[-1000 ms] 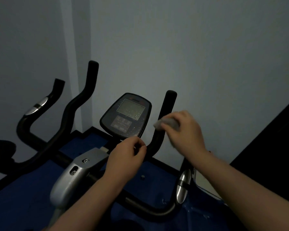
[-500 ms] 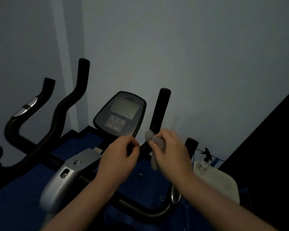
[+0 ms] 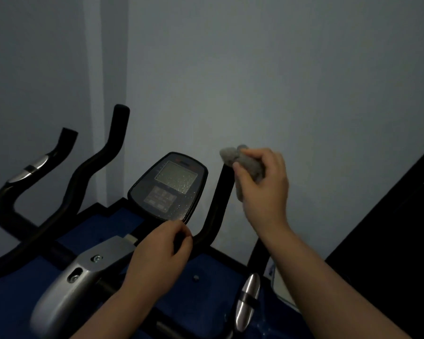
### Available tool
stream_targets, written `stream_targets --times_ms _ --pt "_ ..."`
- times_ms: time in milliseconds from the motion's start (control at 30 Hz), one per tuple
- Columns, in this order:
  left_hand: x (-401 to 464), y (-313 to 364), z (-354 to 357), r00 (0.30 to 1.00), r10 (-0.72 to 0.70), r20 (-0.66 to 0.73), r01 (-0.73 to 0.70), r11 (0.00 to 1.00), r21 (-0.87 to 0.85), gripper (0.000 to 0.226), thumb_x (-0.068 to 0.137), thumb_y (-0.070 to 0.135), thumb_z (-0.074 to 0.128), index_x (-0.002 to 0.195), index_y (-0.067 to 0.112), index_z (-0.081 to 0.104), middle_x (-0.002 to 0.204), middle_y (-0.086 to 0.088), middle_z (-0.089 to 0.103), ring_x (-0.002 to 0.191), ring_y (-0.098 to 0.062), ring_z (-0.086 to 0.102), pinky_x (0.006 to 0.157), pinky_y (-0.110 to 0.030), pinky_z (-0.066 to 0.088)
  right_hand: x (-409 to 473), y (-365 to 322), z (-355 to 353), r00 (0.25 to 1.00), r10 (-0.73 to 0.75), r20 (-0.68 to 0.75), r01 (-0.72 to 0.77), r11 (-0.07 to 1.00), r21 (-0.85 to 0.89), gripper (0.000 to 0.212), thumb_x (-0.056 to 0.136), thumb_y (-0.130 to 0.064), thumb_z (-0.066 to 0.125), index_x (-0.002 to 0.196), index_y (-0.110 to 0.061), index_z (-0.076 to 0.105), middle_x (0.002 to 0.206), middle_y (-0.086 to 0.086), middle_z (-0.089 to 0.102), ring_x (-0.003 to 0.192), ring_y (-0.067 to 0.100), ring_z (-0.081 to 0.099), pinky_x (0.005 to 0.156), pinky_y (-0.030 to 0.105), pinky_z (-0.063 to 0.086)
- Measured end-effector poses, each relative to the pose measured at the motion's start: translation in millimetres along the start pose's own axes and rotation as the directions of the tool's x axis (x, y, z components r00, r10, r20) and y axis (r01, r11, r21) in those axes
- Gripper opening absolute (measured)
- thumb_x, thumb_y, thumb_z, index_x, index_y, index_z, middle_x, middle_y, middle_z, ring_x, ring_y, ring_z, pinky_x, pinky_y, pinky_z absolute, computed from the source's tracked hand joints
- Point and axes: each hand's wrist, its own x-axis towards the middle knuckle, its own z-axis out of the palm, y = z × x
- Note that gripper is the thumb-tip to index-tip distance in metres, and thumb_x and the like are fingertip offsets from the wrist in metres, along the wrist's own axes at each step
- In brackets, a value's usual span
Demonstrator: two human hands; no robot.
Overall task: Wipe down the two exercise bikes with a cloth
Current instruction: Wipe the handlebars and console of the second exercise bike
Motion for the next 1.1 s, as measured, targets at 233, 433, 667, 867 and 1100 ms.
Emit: stream_targets --times_ms 233,433,667,867,1100 --pt "-1.4 1.2 -1.7 1.0 0.001 -0.002 -0.001 1.0 0.01 0.011 0.087 0.026 0.059 0.079 0.033 0.057 0.079 0.017 0.059 0.074 -0.001 0.057 0.063 -0.024 0.047 -63.9 10.4 50.3 0.935 0.237 -0.264 -0.212 0.97 0.119 0.022 0.083 -0.005 0.068 0.1 -0.018 0.066 0.103 -0.003 0.055 0.094 -0.005 0.054 0.083 0.018 0.049" --pt "-1.6 2.9 -0.9 1.0 0.002 -0.011 -0.001 1.0 0.023 0.01 0.086 0.026 0.058 0.078 0.032 0.057 0.078 0.016 0.059 0.075 -0.001 0.056 0.064 -0.023 0.046 -13.2 7.4 41.7 0.925 0.311 -0.218 -0.265 0.939 0.218 0.028 0.092 -0.017 0.059 0.119 -0.021 0.061 0.115 -0.006 0.057 0.102 -0.005 0.054 0.094 0.009 0.041" --pt "0.2 0.9 0.7 1.0 0.006 0.0 -0.006 0.999 0.046 0.01 0.087 0.028 0.055 0.078 0.033 0.055 0.077 0.016 0.058 0.073 -0.001 0.056 0.063 -0.023 0.046 -8.0 16.0 25.6 0.887 0.444 -0.125 -0.392 0.869 0.303 0.019 0.09 -0.019 0.061 0.106 -0.027 0.067 0.102 -0.009 0.067 0.094 -0.001 0.062 0.09 0.03 0.053" --pt "-0.1 3.1 0.2 1.0 0.018 0.001 -0.018 0.997 0.077 0.009 0.086 0.03 0.054 0.078 0.033 0.053 0.076 0.017 0.056 0.073 0.0 0.055 0.059 -0.017 0.04 -55.3 17.6 37.0 0.898 0.435 -0.069 -0.422 0.894 0.154 0.029 0.09 -0.015 0.061 0.119 -0.016 0.063 0.113 0.0 0.059 0.098 -0.003 0.055 0.095 0.019 0.046" --pt "-1.9 1.2 1.4 1.0 0.006 -0.023 -0.005 0.998 0.057 0.008 0.086 0.032 0.052 0.079 0.031 0.054 0.077 0.015 0.057 0.073 -0.001 0.055 0.063 -0.025 0.047 -5.0 0.6 22.1 0.98 -0.181 0.087 0.196 0.957 -0.214 0.028 0.079 -0.02 0.074 0.107 -0.017 0.068 0.098 -0.004 0.051 0.082 0.003 0.054 0.067 0.006 0.042"
